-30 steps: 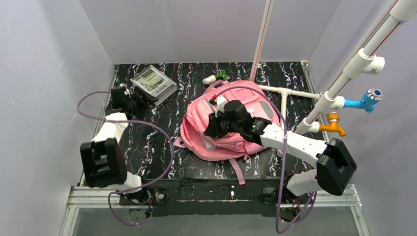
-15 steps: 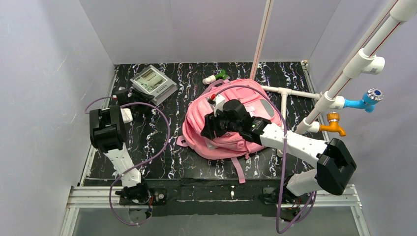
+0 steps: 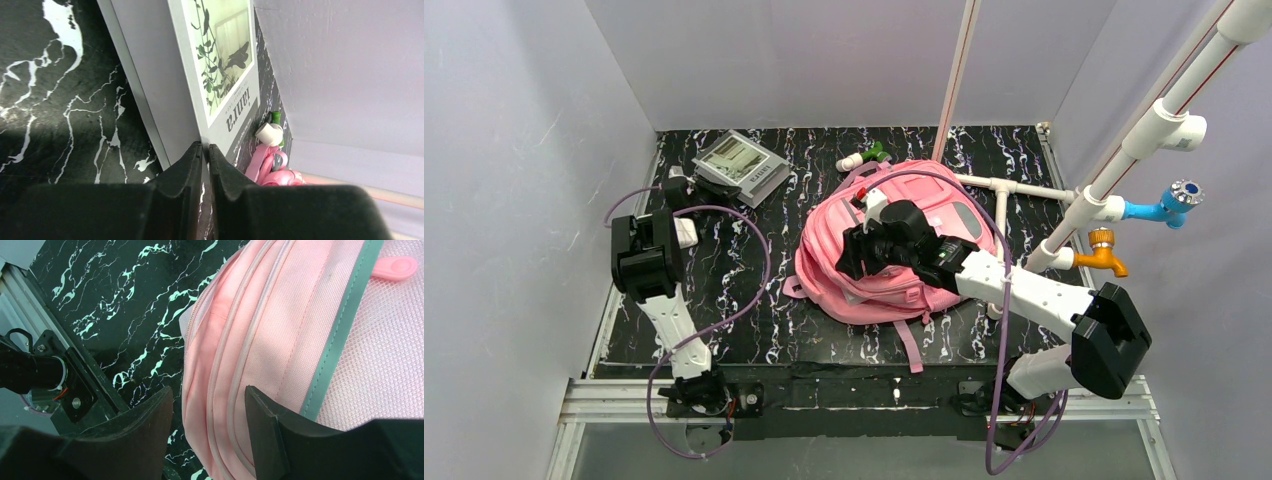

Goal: Pack the student bag
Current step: Pick up the book from the center of the board, then place the book in the student bag.

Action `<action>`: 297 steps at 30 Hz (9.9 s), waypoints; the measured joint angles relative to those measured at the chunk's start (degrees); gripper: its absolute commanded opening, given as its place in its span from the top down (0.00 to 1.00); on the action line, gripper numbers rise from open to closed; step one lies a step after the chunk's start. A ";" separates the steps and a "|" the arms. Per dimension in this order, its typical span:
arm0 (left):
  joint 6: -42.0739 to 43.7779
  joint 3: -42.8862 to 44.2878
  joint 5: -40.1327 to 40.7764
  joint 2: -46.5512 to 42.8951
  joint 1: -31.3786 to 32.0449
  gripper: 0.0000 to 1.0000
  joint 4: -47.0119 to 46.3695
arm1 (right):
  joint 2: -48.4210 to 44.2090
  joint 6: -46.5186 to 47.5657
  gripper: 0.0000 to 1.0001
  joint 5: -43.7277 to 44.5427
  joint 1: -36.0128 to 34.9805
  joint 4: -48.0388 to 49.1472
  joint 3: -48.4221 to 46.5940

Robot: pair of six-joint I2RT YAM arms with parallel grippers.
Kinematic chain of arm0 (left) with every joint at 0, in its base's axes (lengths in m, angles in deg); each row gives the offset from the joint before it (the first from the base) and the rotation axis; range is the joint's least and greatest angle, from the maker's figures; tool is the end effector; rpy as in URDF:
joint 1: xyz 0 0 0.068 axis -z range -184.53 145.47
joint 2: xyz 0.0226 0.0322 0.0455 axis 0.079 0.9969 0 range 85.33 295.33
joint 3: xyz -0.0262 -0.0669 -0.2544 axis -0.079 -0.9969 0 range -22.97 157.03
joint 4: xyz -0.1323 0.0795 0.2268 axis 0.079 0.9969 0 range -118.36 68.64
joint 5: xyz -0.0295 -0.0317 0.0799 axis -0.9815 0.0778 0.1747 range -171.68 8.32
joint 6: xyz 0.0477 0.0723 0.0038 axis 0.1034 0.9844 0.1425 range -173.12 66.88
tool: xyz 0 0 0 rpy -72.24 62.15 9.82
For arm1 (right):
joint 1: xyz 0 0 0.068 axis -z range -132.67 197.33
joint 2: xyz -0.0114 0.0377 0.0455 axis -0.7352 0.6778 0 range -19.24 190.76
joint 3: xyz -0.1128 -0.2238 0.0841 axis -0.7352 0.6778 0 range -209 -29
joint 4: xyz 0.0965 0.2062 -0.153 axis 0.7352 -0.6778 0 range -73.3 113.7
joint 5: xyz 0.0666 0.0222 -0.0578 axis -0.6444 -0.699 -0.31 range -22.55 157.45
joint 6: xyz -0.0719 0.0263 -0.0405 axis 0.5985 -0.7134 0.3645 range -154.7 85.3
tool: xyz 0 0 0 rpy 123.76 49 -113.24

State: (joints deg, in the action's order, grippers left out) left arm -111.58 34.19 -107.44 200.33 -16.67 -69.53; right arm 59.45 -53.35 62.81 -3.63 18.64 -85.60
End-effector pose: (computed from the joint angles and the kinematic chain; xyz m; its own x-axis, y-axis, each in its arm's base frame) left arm 0.4502 0.0628 0.1166 -0.3322 -0.8566 -0.3949 -0.1252 0.4550 -0.8816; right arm 0.2257 0.2881 0.2535 -0.5345 -0.1529 -0.8312 -0.6845 0.6553 0.3196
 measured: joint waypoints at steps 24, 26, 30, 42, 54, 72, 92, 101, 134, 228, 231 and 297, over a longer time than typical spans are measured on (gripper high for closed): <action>-2.03 -10.93 -5.20 -29.92 -0.50 1.00 20.00 | 9.16 24.41 0.02 13.05 -11.02 -1.77 -17.75; -0.98 -11.72 -5.07 -34.25 -0.50 1.00 23.85 | 11.63 29.64 0.02 11.91 -11.47 5.44 -14.40; 0.44 -12.87 -5.22 -38.62 -0.50 1.00 28.92 | 20.41 38.60 0.02 8.76 -11.69 15.32 -13.55; 3.89 -13.16 -5.05 -40.89 -0.52 1.00 40.17 | 42.97 51.45 0.02 4.94 -11.63 43.19 -16.44; 3.85 -13.03 -5.22 -40.98 -1.16 1.00 41.24 | 49.70 54.88 0.02 11.19 -11.63 52.96 -20.57; 3.65 -12.31 -6.43 -40.96 -1.11 1.00 42.86 | 40.70 54.69 0.02 5.03 -10.54 57.53 -9.75; 3.74 -6.45 -7.23 -41.11 -1.16 0.51 48.35 | 48.57 46.82 0.92 2.03 -10.19 55.78 -24.85; 14.01 11.87 -5.44 -47.87 1.18 0.29 55.56 | 47.47 36.02 0.99 13.11 -10.10 49.09 -30.27; 69.02 19.06 51.28 -44.00 57.66 0.16 64.00 | 20.33 -35.60 0.99 26.25 0.22 -2.73 -39.26; 40.15 29.99 32.70 -57.86 29.46 1.00 86.18 | 26.08 23.96 0.99 56.63 -23.67 -25.00 -27.76; 39.76 31.32 33.11 -59.45 29.46 1.00 86.23 | 21.84 18.99 0.99 46.18 -17.88 -25.33 -31.61; -17.20 -12.81 16.90 -33.40 39.47 0.63 17.97 | 18.75 -19.15 0.99 -0.76 8.79 -13.73 -37.27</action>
State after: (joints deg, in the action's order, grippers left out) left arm -128.78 21.39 -90.54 166.93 22.80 -51.57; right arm 78.21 -72.50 62.04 5.15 4.91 -122.87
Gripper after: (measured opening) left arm 0.424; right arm 0.064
